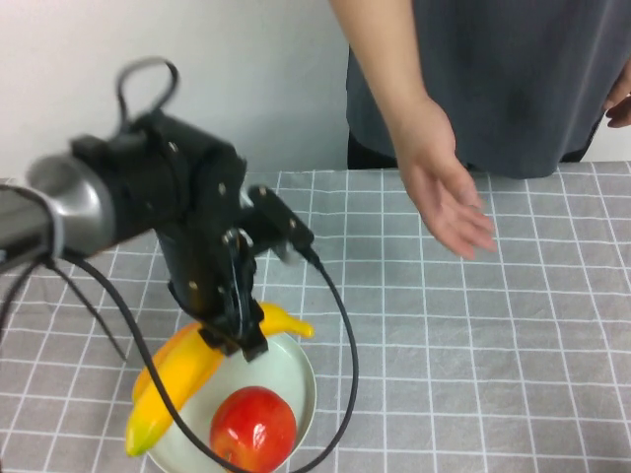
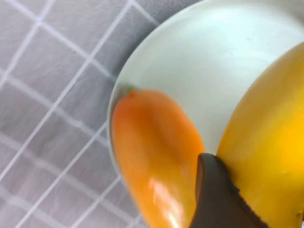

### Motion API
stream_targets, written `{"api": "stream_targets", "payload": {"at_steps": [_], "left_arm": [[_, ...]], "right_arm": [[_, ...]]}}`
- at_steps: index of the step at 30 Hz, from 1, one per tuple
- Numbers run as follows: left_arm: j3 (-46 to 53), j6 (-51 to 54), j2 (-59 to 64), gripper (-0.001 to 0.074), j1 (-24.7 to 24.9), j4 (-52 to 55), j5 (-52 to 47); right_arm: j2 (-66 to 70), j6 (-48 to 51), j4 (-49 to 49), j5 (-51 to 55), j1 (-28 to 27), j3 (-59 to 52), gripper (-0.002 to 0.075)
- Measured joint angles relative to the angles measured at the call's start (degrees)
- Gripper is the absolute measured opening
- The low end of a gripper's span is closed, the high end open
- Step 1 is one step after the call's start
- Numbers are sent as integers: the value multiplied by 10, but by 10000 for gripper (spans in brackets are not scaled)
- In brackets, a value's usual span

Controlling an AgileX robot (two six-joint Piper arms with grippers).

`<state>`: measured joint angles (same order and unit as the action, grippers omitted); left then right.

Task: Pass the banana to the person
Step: Pick up the banana, then hand the grabbed banana to the person

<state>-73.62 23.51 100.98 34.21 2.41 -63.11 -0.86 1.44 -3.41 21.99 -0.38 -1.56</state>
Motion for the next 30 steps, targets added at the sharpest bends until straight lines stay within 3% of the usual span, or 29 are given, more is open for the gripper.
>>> {"api": "stream_targets", "payload": {"at_steps": [5,14,24,30], "left_arm": [[-50,-8,-45,288,11,16,-59],[-173,20,-79,288,74,59,-74],[-346,78,-7,288,165,72,-83],[-416,90,69,288,187,72,-83]], "right_arm": [[0,0,0,0,0,0,-11],[0,0,0,0,0,0,-11],[0,0,0,0,0,0,-11],[0,0,0,0,0,0,-11]]}}
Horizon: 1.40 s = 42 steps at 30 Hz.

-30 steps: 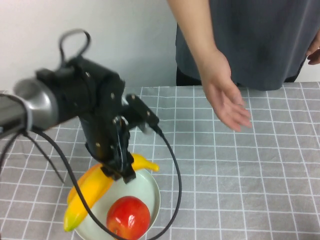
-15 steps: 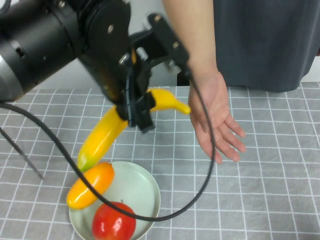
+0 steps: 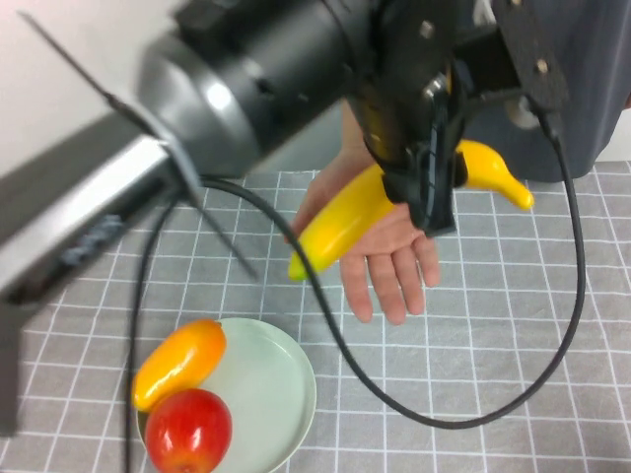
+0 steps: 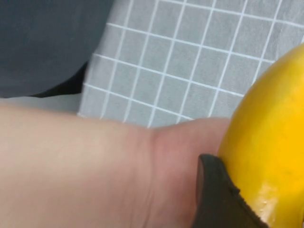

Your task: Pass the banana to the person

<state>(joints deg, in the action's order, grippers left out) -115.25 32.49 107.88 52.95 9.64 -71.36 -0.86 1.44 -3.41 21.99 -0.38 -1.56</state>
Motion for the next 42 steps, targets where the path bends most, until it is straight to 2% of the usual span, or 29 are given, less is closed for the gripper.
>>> {"api": "stream_targets", "payload": {"at_steps": [6,16,18,23,26,30,32,34,37,39,42], "left_arm": [[-4,-7,44,288,1,7,0],[-5,-4,48,288,1,0,-1],[-7,-3,48,324,1,0,-1],[-7,-4,45,512,1,17,-1],[3,-4,23,550,1,19,-1],[76,-14,-58,554,1,19,26],[135,-34,-113,528,1,19,59],[204,-59,-181,458,0,19,95],[316,-108,-274,274,-12,19,120],[384,-139,-334,123,-22,22,124],[465,-180,-416,36,-30,26,138]], "right_arm": [[0,0,0,0,0,0,-11],[0,0,0,0,0,0,-11],[0,0,0,0,0,0,-11],[0,0,0,0,0,0,-11],[0,0,0,0,0,0,-11],[0,0,0,0,0,0,-11],[0,0,0,0,0,0,-11],[0,0,0,0,0,0,-11],[0,0,0,0,0,0,-11],[0,0,0,0,0,0,-11],[0,0,0,0,0,0,-11]]}}
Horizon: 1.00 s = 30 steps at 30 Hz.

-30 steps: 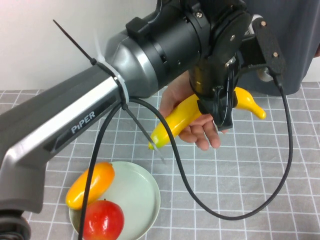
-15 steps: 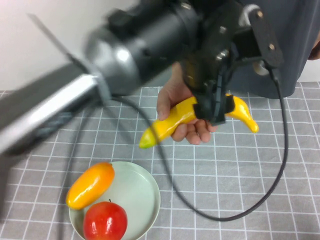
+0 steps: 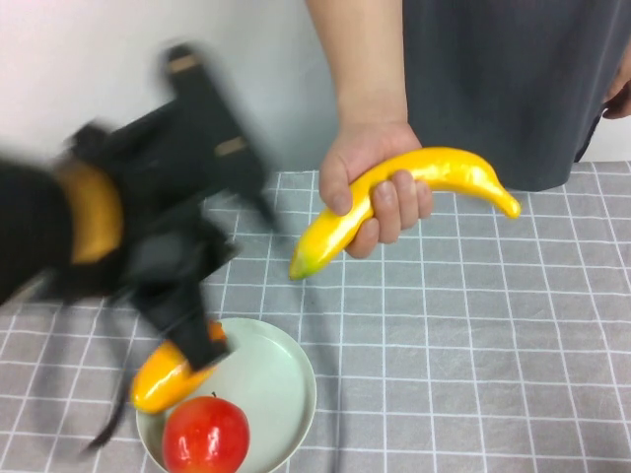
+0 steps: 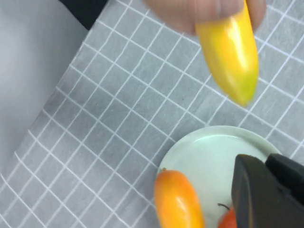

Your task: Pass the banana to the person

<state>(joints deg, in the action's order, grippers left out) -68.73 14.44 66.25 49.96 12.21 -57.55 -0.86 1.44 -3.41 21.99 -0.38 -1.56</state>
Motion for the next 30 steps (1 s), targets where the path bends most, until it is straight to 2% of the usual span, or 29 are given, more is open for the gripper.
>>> {"api": "stream_targets", "payload": {"at_steps": [7,16,24,27,30], "left_arm": [[167,-91,-221,0,-3,0,89],[289,-193,-455,-2,-3,0,104],[298,-215,-545,-3,-3,0,17],[321,-229,-565,-3,-3,8,45],[383,-220,-595,-3,-10,16,137]], "right_arm": [[0,0,0,0,0,0,-11],[0,0,0,0,0,0,-11],[0,0,0,0,0,0,-11],[0,0,0,0,0,0,-11],[0,0,0,0,0,0,-11]]}}
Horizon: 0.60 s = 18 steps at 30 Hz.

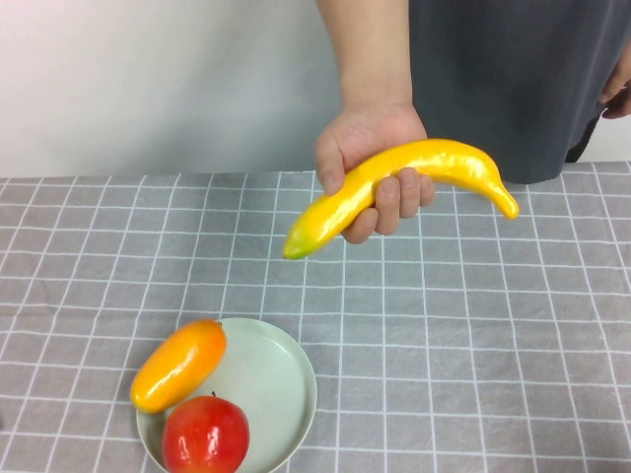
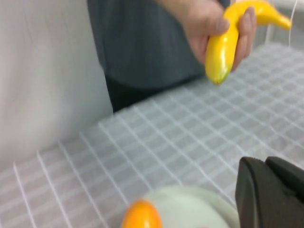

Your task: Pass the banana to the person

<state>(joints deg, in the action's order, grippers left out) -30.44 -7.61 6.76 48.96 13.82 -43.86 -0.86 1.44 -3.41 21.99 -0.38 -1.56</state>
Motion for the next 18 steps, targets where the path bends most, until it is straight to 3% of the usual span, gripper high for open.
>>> {"api": "stream_targets", "payload": {"at_steps": [5,10,13,18], "left_arm": [[155,25,-62,-4,-81,-13,186],[259,84,-73,-4,-226,-109,331],[291,93,-73,-4,-298,-144,373],[318,83,-73,-4,-339,-159,374]], "right_arm": [[0,0,0,0,0,0,-11],[0,0,0,0,0,0,-11],[0,0,0,0,0,0,-11],[0,0,0,0,0,0,-11]]}}
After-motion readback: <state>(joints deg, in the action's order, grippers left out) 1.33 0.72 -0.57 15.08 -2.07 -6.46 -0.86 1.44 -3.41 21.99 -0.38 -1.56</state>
